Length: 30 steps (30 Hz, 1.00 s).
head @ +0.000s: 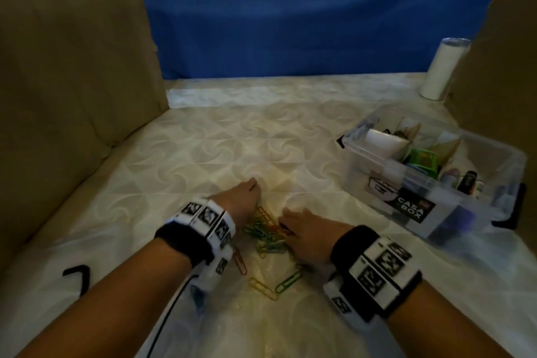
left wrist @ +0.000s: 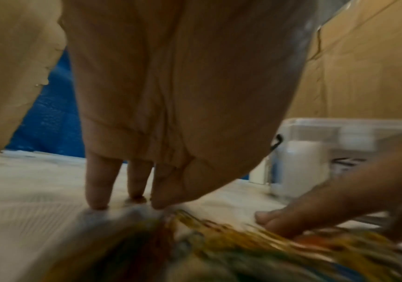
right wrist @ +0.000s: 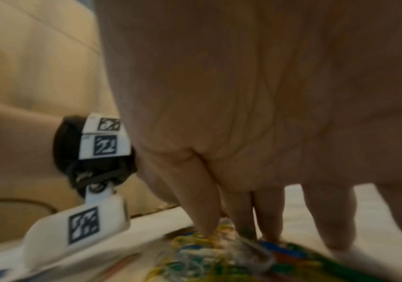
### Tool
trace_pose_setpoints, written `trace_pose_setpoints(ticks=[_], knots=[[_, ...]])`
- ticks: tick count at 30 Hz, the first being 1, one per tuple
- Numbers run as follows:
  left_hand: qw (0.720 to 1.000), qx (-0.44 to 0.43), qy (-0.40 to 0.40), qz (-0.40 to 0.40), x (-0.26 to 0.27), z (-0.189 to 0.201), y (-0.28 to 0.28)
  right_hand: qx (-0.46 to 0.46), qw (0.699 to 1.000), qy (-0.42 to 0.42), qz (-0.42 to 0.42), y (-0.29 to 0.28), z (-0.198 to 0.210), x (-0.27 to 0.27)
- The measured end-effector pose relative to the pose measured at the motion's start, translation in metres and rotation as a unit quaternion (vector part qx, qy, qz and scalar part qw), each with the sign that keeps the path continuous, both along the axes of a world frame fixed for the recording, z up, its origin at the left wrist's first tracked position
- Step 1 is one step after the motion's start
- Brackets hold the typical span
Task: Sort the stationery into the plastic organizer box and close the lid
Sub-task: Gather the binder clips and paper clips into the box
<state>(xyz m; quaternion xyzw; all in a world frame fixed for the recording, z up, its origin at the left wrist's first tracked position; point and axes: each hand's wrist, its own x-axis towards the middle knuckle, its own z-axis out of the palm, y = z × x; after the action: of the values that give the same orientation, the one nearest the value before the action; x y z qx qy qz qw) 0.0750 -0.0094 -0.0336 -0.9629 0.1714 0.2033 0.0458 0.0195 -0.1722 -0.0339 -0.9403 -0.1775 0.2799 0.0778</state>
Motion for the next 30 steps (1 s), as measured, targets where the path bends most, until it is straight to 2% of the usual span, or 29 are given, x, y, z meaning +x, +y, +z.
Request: trace_pose_setpoints(ticks=[2,5,7,10,13,17,22,24,26,28,30], knots=[[0.999,-0.003,0.030,-0.020,-0.031,-0.005,0.004,0.005,1.000,0.007,0.028,-0.002,0.000,-0.025],[0.998,-0.025,0.062,-0.003,-0.067,-0.001,0.006,0.087,0.996,0.022,-0.027,-0.003,0.006,-0.040],[0.996,-0.066,0.052,-0.005,-0.087,-0.002,0.010,0.107,0.992,0.015,-0.059,-0.006,0.008,-0.041],[0.995,-0.090,0.030,0.042,-0.102,-0.003,0.022,0.105,0.992,-0.020,-0.070,-0.012,0.012,-0.032],[0.992,-0.058,0.063,0.098,-0.111,-0.004,0.027,0.061,0.996,-0.040,-0.050,-0.001,0.010,-0.021],[0.989,-0.053,0.100,0.095,-0.123,-0.001,0.015,0.026,1.000,-0.016,0.002,0.036,0.004,-0.027],[0.988,-0.109,0.032,0.106,-0.157,0.015,0.040,0.087,0.996,-0.022,-0.009,0.025,0.003,-0.051],[0.991,-0.075,0.009,0.112,-0.166,0.029,0.067,0.103,0.994,-0.042,-0.024,0.013,0.006,-0.058],[0.987,-0.035,-0.005,0.159,-0.169,0.044,0.090,0.100,0.993,-0.052,-0.043,0.005,0.007,-0.061],[0.979,0.002,0.009,0.203,-0.169,0.050,0.102,0.091,0.993,-0.044,-0.061,0.003,0.005,-0.063],[0.978,0.015,0.053,0.201,-0.175,0.047,0.102,0.086,0.994,-0.030,-0.067,0.005,0.001,-0.064]])
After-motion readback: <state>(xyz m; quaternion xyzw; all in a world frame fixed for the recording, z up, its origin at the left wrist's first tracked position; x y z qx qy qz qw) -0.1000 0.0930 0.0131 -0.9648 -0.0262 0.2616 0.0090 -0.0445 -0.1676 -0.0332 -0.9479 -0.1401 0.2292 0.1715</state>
